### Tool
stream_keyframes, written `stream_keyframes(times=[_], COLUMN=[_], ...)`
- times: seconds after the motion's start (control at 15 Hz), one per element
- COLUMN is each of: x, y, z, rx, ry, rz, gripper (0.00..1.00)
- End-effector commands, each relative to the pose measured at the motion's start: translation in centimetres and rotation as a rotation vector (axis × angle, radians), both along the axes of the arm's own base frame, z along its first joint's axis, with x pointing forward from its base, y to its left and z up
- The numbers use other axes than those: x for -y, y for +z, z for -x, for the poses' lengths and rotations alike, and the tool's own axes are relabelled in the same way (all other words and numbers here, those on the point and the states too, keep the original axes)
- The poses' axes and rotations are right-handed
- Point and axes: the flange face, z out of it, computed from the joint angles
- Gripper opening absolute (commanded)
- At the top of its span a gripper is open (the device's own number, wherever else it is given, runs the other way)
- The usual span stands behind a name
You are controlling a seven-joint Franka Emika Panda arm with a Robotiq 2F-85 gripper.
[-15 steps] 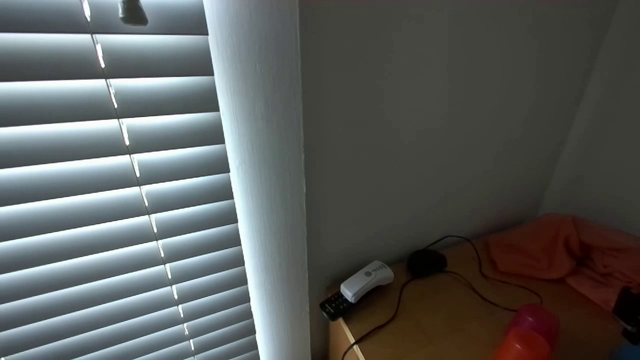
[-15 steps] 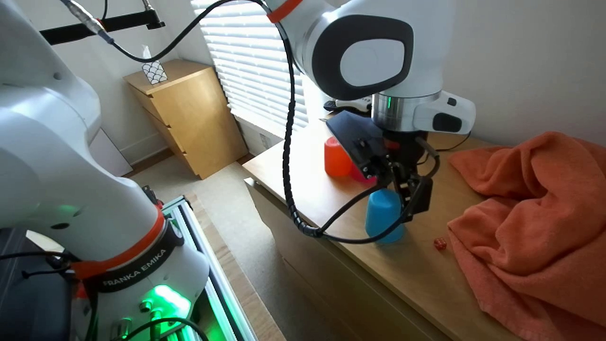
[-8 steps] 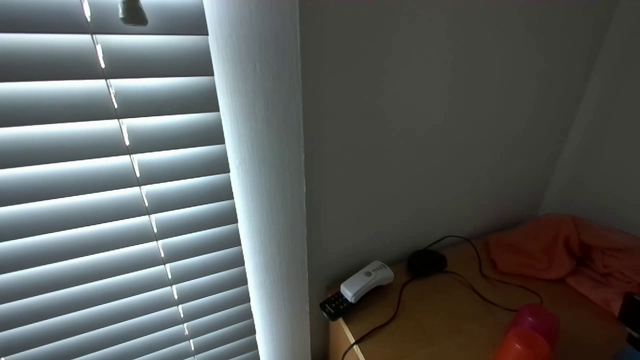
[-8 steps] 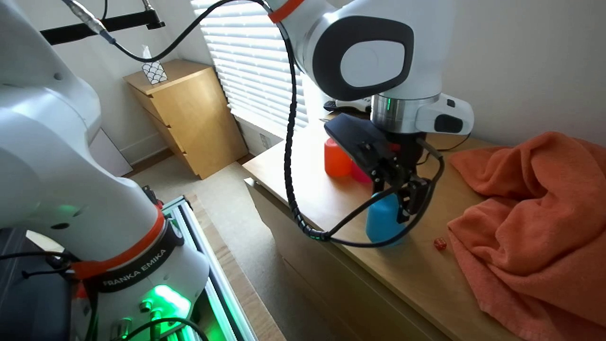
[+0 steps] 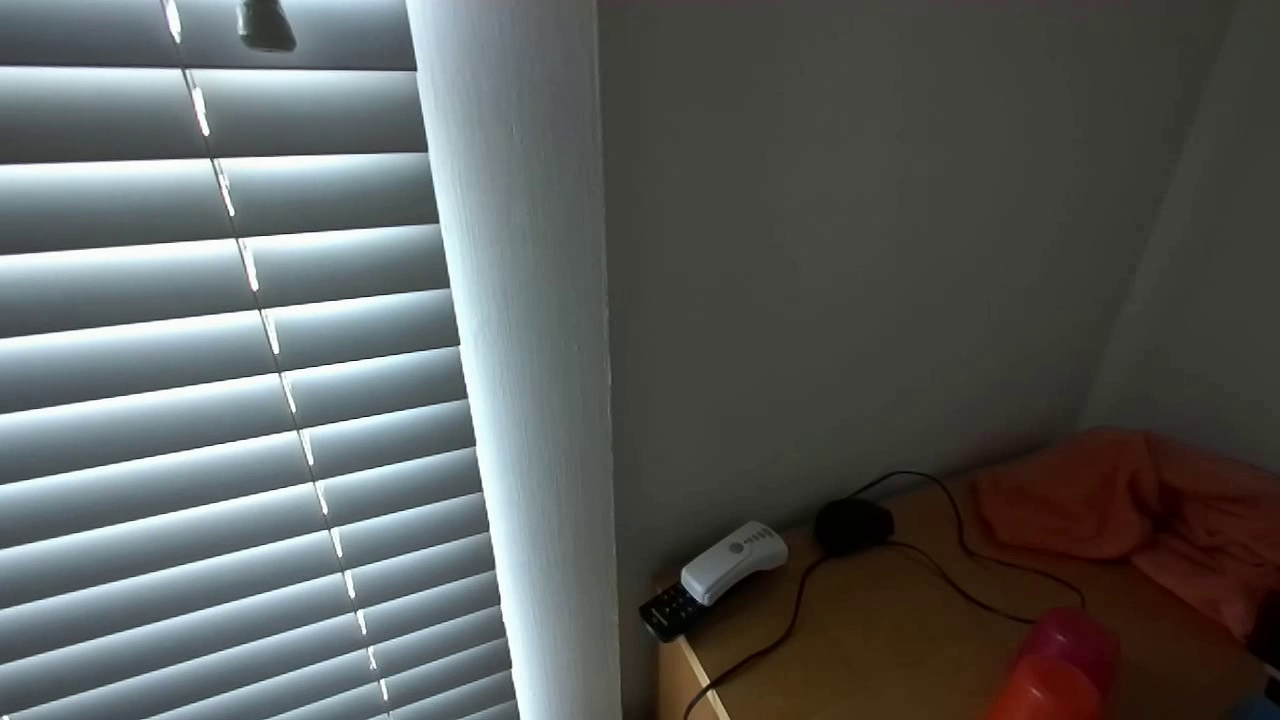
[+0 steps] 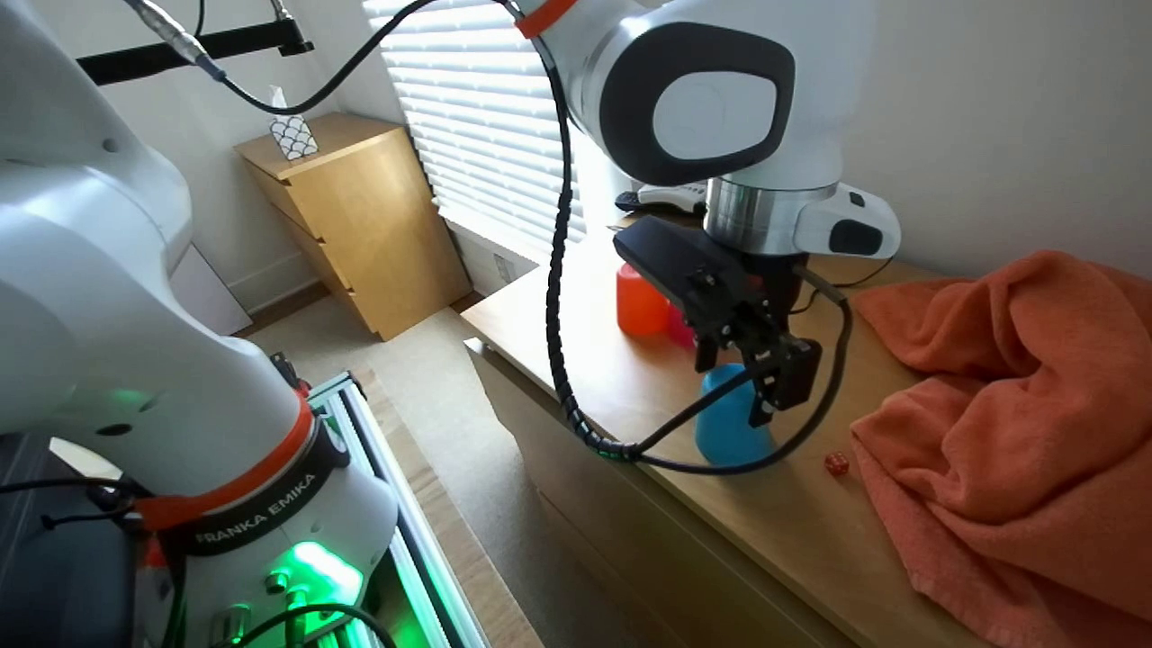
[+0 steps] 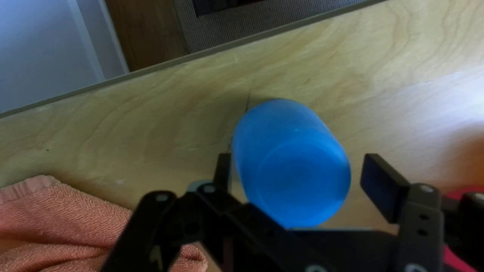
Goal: Move the cups forward then stack them
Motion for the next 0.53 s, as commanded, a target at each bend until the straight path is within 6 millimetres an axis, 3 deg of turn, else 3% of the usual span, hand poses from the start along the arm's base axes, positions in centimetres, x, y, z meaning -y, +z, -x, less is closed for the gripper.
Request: stream_keyframes(times=[0.0, 0.13, 0.47], x=[0.4, 0.3, -0.9], y=[0.6, 0.9, 3.4], z=[-0.4, -0.8, -1.1], rx=[0.034, 0.037, 0.035], ry=[0.027, 0.043, 0.087], rz=[-0.007, -0.015, 0.008], gripper=[0.56, 0.42, 0.42])
